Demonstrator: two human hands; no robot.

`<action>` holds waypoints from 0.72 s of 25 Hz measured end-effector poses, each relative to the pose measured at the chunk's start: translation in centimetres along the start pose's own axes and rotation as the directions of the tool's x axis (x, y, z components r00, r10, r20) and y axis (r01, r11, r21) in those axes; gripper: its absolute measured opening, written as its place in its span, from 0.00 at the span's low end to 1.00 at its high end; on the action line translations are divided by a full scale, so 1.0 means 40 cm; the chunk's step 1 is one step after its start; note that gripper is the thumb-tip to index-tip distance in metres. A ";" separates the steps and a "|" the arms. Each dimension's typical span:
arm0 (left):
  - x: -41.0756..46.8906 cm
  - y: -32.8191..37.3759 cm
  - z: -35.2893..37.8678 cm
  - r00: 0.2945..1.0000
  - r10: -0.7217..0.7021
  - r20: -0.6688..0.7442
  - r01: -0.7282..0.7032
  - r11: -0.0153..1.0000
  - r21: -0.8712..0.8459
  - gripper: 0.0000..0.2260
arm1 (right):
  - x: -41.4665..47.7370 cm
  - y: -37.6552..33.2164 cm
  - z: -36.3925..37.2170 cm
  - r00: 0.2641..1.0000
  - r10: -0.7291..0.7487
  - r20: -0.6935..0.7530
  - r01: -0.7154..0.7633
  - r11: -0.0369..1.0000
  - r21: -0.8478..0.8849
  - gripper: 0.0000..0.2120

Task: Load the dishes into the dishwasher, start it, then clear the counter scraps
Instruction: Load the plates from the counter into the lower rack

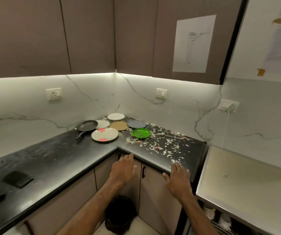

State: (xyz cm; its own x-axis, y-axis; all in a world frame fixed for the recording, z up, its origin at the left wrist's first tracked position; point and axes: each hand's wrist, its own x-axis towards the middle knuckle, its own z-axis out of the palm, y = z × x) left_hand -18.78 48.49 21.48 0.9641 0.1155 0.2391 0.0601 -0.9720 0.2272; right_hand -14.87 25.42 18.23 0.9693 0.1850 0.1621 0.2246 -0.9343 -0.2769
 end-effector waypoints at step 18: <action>0.205 -0.428 0.036 0.993 -0.102 -0.050 0.101 0.995 -0.018 0.12 | 0.354 -0.381 0.246 0.983 -0.169 0.076 0.166 0.985 0.047 0.29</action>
State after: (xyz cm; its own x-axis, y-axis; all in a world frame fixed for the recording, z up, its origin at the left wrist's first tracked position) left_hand -11.55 65.77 18.18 0.9387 0.2244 0.2618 0.1530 -0.9515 0.2671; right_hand -3.57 45.27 15.42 0.9222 0.3628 0.1337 0.3865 -0.8753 -0.2906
